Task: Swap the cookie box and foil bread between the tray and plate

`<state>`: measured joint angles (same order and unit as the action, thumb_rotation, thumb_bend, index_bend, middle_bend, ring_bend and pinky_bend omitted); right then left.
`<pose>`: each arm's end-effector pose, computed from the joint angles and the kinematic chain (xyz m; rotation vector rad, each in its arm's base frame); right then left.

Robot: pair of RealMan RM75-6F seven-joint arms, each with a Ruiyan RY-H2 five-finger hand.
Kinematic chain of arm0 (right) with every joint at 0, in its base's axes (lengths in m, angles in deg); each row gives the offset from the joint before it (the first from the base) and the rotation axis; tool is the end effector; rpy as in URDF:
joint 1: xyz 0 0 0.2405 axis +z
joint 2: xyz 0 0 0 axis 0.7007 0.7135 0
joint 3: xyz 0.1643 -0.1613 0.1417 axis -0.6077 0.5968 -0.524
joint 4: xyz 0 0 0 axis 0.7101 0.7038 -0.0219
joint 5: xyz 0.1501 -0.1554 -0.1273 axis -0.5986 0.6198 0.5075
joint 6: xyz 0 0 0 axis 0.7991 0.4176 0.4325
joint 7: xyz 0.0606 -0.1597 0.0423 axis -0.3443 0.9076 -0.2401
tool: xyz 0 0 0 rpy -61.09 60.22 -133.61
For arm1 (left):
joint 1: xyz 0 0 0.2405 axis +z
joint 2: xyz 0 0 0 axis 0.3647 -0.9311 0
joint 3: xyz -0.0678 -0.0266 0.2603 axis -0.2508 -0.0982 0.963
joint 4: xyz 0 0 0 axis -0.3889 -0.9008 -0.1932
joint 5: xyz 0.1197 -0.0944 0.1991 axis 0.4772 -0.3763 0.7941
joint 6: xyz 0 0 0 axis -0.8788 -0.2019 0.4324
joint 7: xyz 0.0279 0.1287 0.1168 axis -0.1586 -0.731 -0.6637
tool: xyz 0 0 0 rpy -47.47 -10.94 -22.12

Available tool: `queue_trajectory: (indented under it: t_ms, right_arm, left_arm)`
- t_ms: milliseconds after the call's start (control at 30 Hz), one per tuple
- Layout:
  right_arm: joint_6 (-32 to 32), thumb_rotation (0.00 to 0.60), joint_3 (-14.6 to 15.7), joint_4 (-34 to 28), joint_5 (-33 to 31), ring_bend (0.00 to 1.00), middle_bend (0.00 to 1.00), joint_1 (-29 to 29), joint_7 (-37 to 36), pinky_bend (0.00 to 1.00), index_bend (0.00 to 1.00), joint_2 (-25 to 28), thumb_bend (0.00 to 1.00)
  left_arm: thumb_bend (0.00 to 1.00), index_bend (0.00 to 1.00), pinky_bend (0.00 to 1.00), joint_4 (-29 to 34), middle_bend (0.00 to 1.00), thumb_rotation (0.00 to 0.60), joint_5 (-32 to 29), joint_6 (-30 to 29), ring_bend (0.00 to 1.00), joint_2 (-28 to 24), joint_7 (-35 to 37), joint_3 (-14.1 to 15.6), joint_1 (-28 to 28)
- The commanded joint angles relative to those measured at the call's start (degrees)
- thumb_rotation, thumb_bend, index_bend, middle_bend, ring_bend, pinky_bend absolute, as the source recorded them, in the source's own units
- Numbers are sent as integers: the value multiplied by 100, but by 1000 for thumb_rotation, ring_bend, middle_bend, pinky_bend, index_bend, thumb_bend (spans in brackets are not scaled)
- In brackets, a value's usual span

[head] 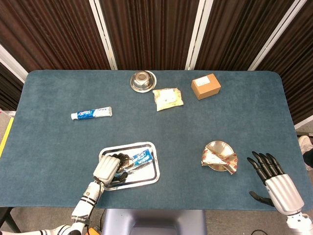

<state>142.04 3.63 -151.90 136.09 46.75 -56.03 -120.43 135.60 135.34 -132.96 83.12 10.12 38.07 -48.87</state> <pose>-0.3156 -0.1604 0.1192 1.6527 -0.8194 1.0168 -0.1578 0.2972 -0.1148 -1.8299 -1.0089 -0.9231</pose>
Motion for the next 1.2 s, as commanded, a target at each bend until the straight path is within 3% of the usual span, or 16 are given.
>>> queue_trajectory:
  t_ms: [33, 233, 300, 333, 533, 767, 900, 1033, 1067, 1200]
  right_arm:
    - [-34, 600, 8, -25, -20, 0, 0, 8, -26, 39, 0, 24, 151]
    - [-47, 600, -20, -48, -70, 0, 0, 20, -68, 39, 0, 38, 151]
    - [-100, 600, -50, -43, -133, 0, 0, 40, -47, 39, 0, 17, 151]
    - [-239, 600, -72, -27, -243, 0, 0, 83, -52, 39, 0, 3, 151]
    - [-499, 600, -183, -27, -561, 0, 0, 174, -74, 39, 0, 0, 151]
    - [-805, 600, -319, 36, -962, 0, 0, 274, -89, 39, 0, -11, 151]
    - [-877, 600, -365, 65, -1075, 0, 0, 304, -137, 39, 0, -4, 151]
    - [-901, 600, -380, 94, -1106, 0, 0, 320, -207, 39, 0, 4, 151]
    - [-908, 600, -376, 97, -1104, 0, 0, 322, -216, 39, 0, 5, 151]
    - [-878, 600, -340, 92, -1032, 0, 0, 314, -249, 39, 0, 18, 151]
  left_arm:
    - [496, 690, 845, -333, 680, 600, 310, -176, 762, 134, 186, -70, -128]
    - [505, 741, 869, -446, 714, 600, 528, -239, 793, 133, 417, -145, -244]
    - [505, 746, 876, -508, 720, 600, 716, -254, 800, 119, 606, -244, -380]
    - [505, 747, 878, -700, 721, 600, 916, -165, 802, 183, 772, -496, -686]
    - [505, 745, 857, -2550, 711, 600, 1029, 893, 791, 846, 1685, -1082, -2050]
    - [498, 717, 814, -4909, 670, 600, 1196, 1706, 753, 1813, 2942, -1279, -3515]
    - [474, 580, 622, -6132, 578, 600, 1448, 1774, 583, 2308, 3484, -1028, -4045]
    - [397, 74, 238, -6522, 88, 600, 1499, 1837, 125, 2483, 4043, -828, -4146]
    - [374, 5, 153, -6551, 12, 600, 1496, 1828, 30, 2494, 4118, -804, -4156]
    - [338, 0, 65, -6562, 0, 600, 1429, 1671, 0, 2503, 4300, -765, -4127]
